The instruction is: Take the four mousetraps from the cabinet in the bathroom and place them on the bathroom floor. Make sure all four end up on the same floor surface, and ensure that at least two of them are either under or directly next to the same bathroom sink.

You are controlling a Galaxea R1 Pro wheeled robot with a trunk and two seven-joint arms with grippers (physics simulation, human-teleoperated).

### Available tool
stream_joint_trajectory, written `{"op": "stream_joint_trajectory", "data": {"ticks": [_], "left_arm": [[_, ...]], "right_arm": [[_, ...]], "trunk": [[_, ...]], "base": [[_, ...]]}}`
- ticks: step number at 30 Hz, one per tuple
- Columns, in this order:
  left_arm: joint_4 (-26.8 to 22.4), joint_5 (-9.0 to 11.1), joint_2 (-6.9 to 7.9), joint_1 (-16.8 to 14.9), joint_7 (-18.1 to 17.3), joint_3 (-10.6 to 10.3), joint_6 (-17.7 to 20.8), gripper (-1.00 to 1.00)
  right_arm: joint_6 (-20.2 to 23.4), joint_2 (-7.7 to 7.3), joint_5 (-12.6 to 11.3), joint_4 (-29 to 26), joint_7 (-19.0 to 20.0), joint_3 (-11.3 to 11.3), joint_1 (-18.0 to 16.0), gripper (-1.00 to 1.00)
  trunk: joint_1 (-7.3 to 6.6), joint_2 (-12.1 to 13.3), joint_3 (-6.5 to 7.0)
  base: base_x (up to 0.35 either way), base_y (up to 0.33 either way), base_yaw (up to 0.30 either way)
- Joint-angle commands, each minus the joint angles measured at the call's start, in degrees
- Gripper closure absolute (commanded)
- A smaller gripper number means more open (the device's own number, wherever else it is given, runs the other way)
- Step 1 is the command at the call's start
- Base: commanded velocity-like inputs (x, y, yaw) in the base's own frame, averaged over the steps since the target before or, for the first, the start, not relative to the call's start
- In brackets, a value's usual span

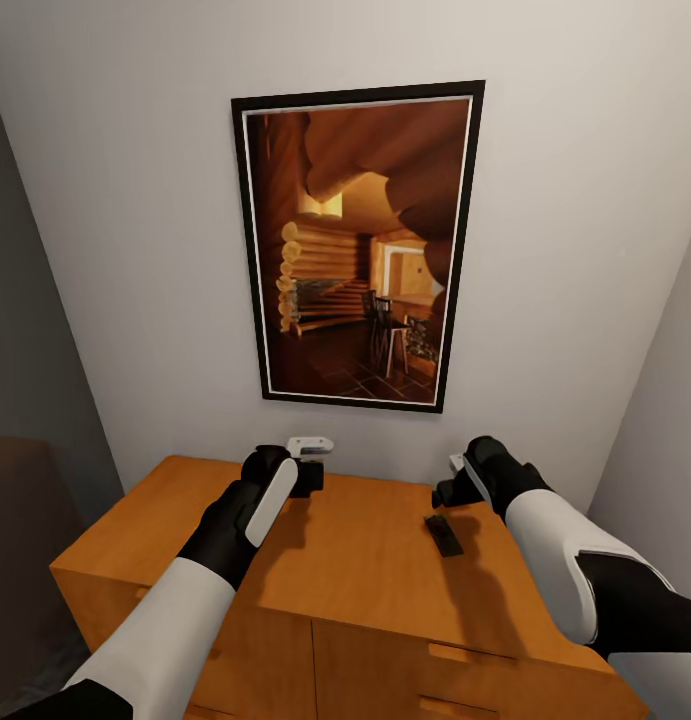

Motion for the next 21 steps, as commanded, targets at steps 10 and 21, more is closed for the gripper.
{"op": "stream_joint_trajectory", "data": {"ticks": [10,21], "left_arm": [[0.01,0.55,0.00,-0.06,0.49,-0.04,0.13,1.00],[0.03,0.57,0.00,-0.06,0.49,-0.10,0.13,1.00]], "right_arm": [[-7.26,-0.02,0.56,-0.35,-0.08,-0.61,-0.12,-1.00],[-0.48,-0.18,0.97,1.12,-0.03,-0.39,-0.22,-1.00]], "trunk": [[0.02,-0.08,-0.10],[0.02,-0.08,-0.10]], "base": [[0.000,0.000,0.000],[0.000,0.000,0.000]]}}
